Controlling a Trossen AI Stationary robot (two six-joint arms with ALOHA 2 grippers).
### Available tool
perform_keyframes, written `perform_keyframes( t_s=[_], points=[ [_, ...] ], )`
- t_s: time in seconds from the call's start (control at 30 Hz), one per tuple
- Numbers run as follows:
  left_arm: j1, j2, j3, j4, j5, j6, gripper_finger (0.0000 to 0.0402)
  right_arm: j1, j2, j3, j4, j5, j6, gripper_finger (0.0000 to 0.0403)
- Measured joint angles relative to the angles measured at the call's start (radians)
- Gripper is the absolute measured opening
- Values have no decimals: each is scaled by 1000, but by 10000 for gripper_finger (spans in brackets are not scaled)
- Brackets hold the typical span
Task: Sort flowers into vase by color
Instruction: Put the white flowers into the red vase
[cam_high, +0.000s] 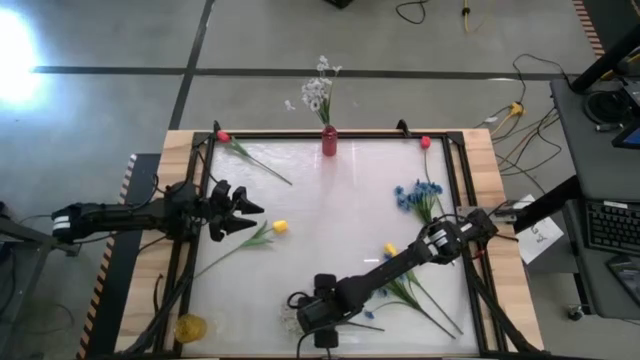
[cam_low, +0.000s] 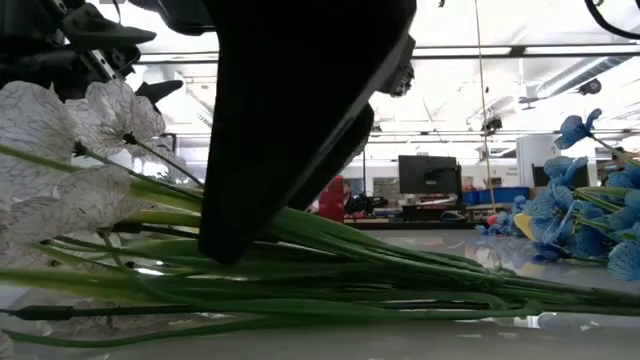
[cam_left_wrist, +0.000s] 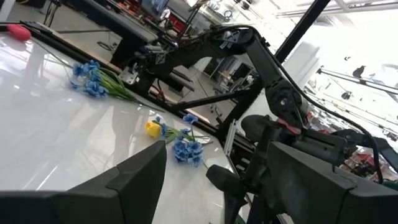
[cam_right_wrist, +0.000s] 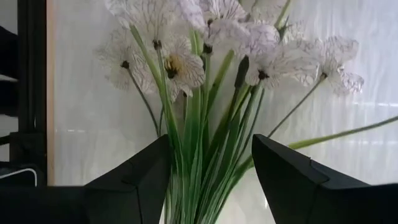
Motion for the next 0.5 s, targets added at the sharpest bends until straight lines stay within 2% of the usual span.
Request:
perform_keyframes(
  t_s=[0.5],
  points=[
    [0, 0, 0, -2, 0, 0, 269, 6, -6, -2, -49, 8, 9, 210]
  ],
)
